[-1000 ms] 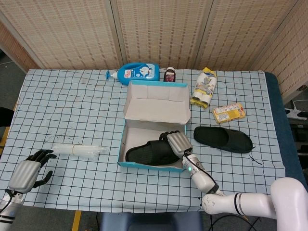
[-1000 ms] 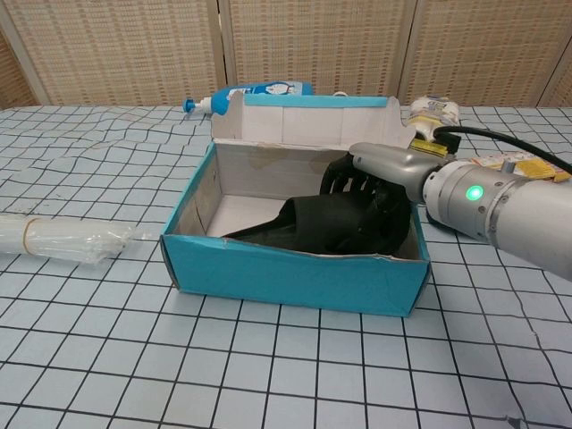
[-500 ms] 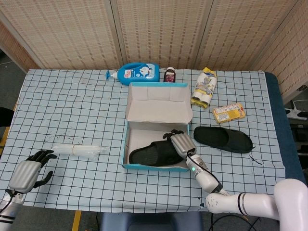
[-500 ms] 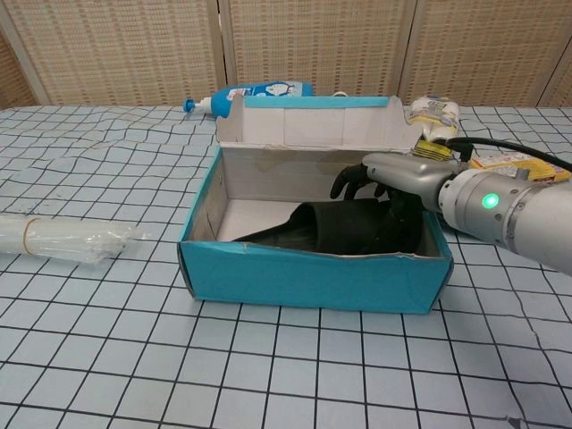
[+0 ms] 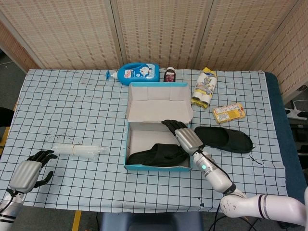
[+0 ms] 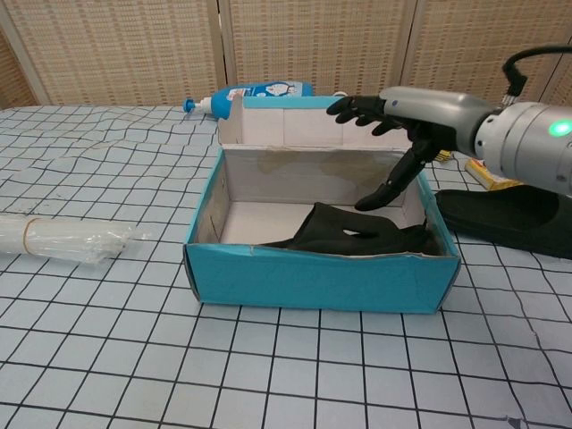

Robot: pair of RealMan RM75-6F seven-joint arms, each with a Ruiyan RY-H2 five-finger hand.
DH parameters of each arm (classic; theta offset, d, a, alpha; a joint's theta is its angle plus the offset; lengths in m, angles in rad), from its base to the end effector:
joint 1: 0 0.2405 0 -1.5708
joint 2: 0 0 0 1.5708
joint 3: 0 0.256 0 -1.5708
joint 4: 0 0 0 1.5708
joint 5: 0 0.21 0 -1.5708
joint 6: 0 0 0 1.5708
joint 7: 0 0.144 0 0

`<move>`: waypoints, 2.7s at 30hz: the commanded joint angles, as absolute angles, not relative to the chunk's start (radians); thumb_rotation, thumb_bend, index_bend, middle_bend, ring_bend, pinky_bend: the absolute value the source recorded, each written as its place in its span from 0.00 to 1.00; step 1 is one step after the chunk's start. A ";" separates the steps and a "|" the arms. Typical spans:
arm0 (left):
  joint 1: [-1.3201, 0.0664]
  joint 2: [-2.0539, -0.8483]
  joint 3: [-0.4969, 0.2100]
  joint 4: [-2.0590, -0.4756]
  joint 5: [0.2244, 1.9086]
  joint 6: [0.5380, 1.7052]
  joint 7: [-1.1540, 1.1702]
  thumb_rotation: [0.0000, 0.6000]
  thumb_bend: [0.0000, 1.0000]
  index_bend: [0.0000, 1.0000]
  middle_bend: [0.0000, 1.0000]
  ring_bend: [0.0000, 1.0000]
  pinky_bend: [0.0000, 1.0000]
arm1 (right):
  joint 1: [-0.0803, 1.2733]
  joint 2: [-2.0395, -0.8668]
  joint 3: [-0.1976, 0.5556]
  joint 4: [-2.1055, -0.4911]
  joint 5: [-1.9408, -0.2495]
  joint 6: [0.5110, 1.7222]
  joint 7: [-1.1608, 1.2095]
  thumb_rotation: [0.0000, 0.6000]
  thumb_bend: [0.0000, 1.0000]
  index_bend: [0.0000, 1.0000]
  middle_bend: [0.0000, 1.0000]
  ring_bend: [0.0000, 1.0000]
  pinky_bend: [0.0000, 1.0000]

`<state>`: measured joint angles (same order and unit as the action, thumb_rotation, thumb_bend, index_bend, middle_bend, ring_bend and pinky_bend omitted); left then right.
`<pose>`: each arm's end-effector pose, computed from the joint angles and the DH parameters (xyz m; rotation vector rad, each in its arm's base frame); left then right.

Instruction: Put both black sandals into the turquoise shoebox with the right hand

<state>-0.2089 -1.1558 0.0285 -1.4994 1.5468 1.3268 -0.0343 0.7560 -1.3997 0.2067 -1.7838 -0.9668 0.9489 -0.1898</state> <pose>-0.3180 0.2031 0.1253 -1.6290 -0.9370 -0.8190 -0.1126 -0.3207 0.0135 1.8037 -1.3261 1.0866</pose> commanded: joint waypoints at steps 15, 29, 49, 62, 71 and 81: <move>-0.211 -1.157 0.027 -1.506 1.540 1.319 -0.024 1.00 0.41 0.28 0.18 0.17 0.35 | 0.614 -1.147 0.057 -1.786 -0.864 1.028 -0.410 1.00 0.00 0.00 0.02 0.00 0.07; -0.214 -1.158 0.029 -1.510 1.536 1.308 -0.013 1.00 0.40 0.28 0.18 0.16 0.35 | 0.615 -1.240 0.031 -1.560 -0.786 0.908 -0.387 1.00 0.00 0.00 0.02 0.00 0.07; -0.214 -1.156 0.031 -1.511 1.536 1.306 -0.013 1.00 0.40 0.28 0.18 0.17 0.35 | 0.615 -1.436 0.053 -1.273 -0.784 0.859 -0.383 1.00 0.00 0.12 0.16 0.02 0.11; -0.216 -1.157 0.031 -1.510 1.535 1.304 -0.012 1.00 0.40 0.28 0.18 0.17 0.35 | 0.556 -1.422 0.076 -1.326 -0.897 1.032 -0.390 1.00 0.00 0.49 0.51 0.36 0.52; -0.216 -1.157 0.031 -1.512 1.535 1.303 -0.010 1.00 0.40 0.28 0.18 0.17 0.35 | 0.494 -1.399 0.103 -1.506 -0.976 1.371 -0.616 1.00 0.00 0.50 0.52 0.37 0.52; -0.218 -1.157 0.031 -1.509 1.531 1.297 -0.013 1.00 0.40 0.28 0.18 0.17 0.35 | 0.470 -1.452 0.122 -1.605 -1.211 1.575 -0.632 1.00 0.00 0.51 0.53 0.37 0.52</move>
<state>-0.2178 -1.1574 0.0314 -1.5088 1.5312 1.2967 -0.0133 0.4754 -1.4349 0.1140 -1.5724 -1.1652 1.5555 -0.6327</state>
